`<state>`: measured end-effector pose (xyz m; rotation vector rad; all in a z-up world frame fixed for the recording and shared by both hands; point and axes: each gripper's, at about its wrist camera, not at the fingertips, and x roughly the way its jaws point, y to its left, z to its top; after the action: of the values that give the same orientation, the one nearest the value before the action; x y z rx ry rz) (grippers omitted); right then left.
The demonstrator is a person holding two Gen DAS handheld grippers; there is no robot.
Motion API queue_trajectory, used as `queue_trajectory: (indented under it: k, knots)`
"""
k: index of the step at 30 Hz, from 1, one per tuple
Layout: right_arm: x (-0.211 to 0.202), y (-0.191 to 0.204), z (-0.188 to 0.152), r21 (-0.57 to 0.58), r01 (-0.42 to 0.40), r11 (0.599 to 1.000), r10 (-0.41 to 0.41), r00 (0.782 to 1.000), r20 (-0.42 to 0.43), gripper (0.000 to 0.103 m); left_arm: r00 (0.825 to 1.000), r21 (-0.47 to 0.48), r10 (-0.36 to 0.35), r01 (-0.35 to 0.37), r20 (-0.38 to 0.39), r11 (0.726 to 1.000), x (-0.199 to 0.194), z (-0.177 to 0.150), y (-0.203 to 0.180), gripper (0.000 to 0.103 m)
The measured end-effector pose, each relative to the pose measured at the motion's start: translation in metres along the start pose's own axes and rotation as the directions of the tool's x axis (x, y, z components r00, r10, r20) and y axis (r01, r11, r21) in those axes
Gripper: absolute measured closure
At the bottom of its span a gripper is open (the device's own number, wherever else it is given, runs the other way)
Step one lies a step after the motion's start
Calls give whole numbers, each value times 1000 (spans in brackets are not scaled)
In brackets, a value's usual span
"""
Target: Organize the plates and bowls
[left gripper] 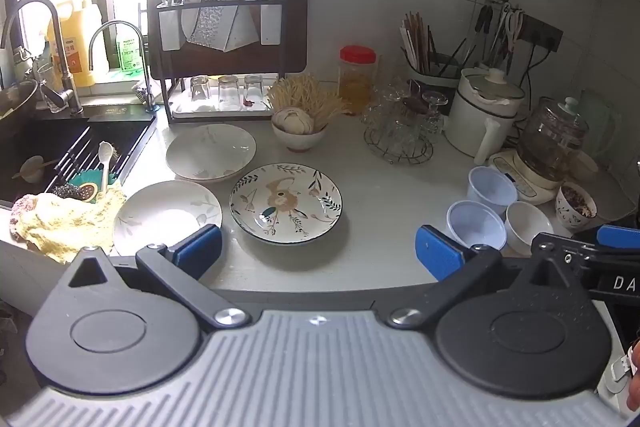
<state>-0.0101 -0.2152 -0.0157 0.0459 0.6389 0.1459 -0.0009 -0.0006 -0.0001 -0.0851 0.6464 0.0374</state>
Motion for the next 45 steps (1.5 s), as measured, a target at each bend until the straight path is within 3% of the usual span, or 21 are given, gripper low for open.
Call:
queue_trajectory:
  k: [9,14,45]
  knots:
    - [3,3,0,21,-12,1000,13,1000,-24,0,1000,-4,-3,3,4,1000,-7,-12,17,0]
    - [-4,5,-8,5,-7,1000,7,1000,-4,0,1000,18,26,-26,-8,1000,-9,-7,4,0]
    - [-16,-1,-17,25,2,1000,-2,1000,3,0,1000,21,2,-2,-5,1000,-19,-13,4,0]
